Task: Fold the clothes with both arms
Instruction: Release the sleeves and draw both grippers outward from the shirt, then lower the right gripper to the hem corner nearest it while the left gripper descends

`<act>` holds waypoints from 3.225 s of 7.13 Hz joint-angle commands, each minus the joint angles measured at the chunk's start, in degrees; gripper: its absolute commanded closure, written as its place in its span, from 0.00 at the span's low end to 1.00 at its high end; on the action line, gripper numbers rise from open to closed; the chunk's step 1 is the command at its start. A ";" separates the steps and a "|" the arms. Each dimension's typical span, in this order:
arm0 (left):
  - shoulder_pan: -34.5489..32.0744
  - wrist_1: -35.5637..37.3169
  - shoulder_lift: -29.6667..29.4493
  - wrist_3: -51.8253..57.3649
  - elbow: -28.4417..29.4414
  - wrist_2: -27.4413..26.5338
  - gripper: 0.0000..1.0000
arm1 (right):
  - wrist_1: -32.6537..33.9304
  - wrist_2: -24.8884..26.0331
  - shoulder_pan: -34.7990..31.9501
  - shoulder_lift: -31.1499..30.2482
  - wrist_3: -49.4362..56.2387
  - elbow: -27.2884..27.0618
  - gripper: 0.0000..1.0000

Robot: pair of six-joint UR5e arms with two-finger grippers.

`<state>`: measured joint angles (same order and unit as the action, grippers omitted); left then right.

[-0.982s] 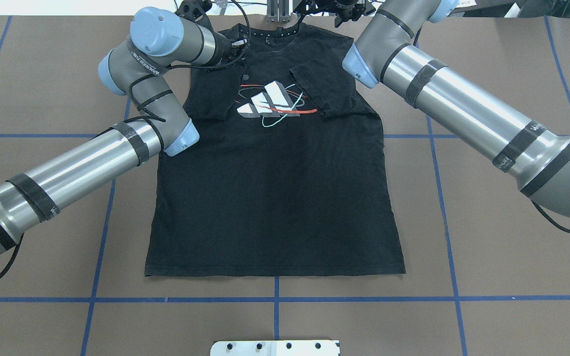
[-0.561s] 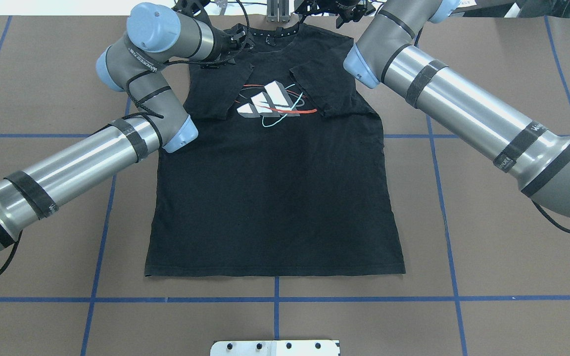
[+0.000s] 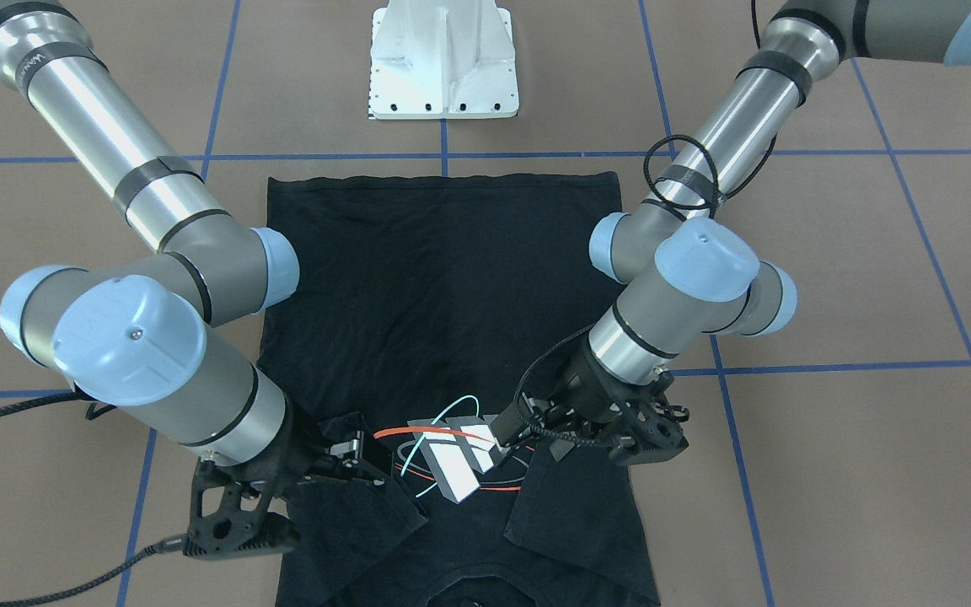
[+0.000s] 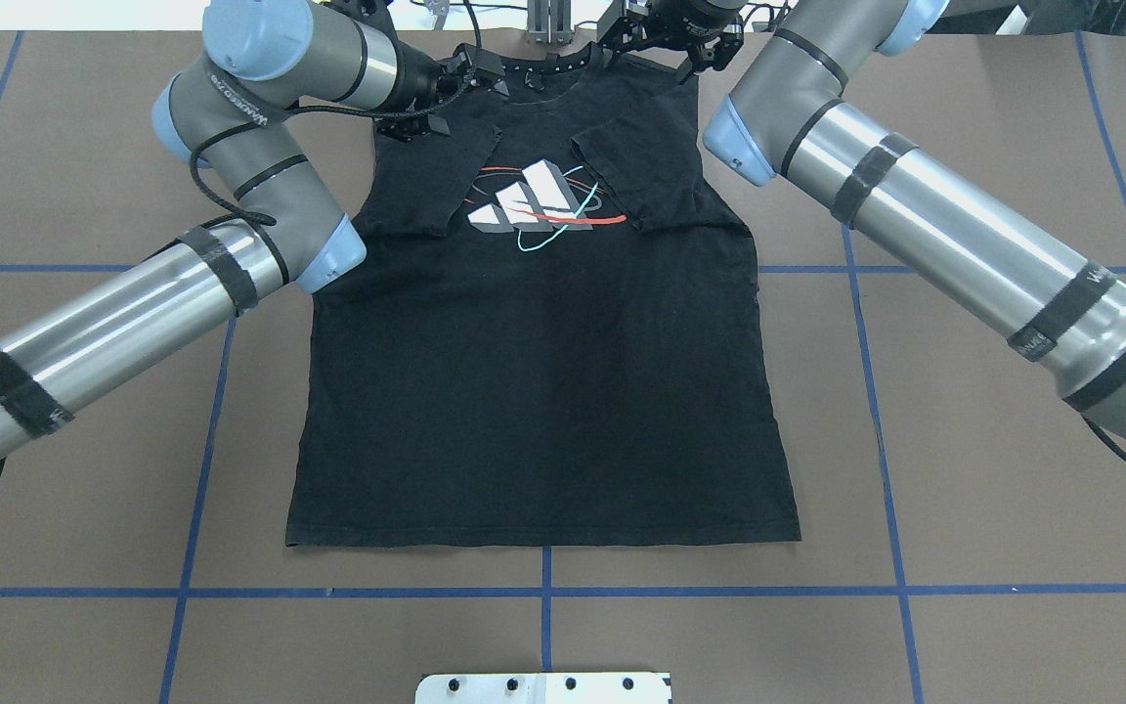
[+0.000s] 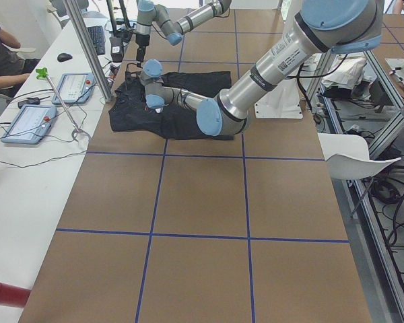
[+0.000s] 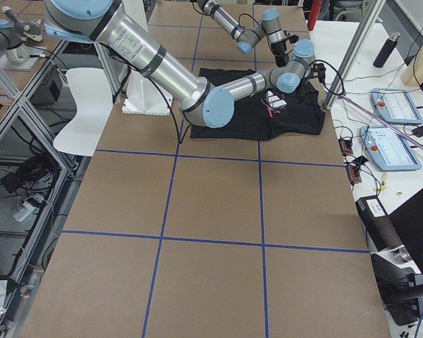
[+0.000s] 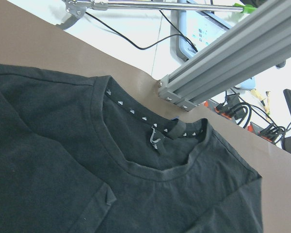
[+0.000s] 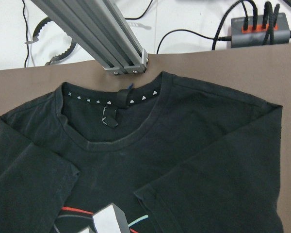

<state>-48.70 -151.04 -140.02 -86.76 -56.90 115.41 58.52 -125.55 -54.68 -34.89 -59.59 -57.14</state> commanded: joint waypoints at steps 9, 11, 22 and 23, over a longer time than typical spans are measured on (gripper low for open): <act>0.27 18.42 39.39 0.53 -47.25 8.34 0.00 | 7.31 -5.52 9.10 -45.31 -8.34 -48.02 0.00; 1.23 18.42 39.39 0.54 -48.30 6.07 0.00 | 7.31 -0.23 18.69 -48.60 -12.80 -51.31 0.00; 2.91 18.50 39.21 0.54 -48.39 3.77 0.00 | 7.67 4.70 29.01 -49.39 -16.17 -50.79 0.31; 2.91 18.50 39.30 0.54 -48.39 3.77 0.00 | 7.67 4.70 29.01 -49.39 -16.17 -50.70 0.35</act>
<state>-45.79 -132.54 -100.79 -86.22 -105.29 119.18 66.17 -120.85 -25.67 -84.27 -75.77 -108.03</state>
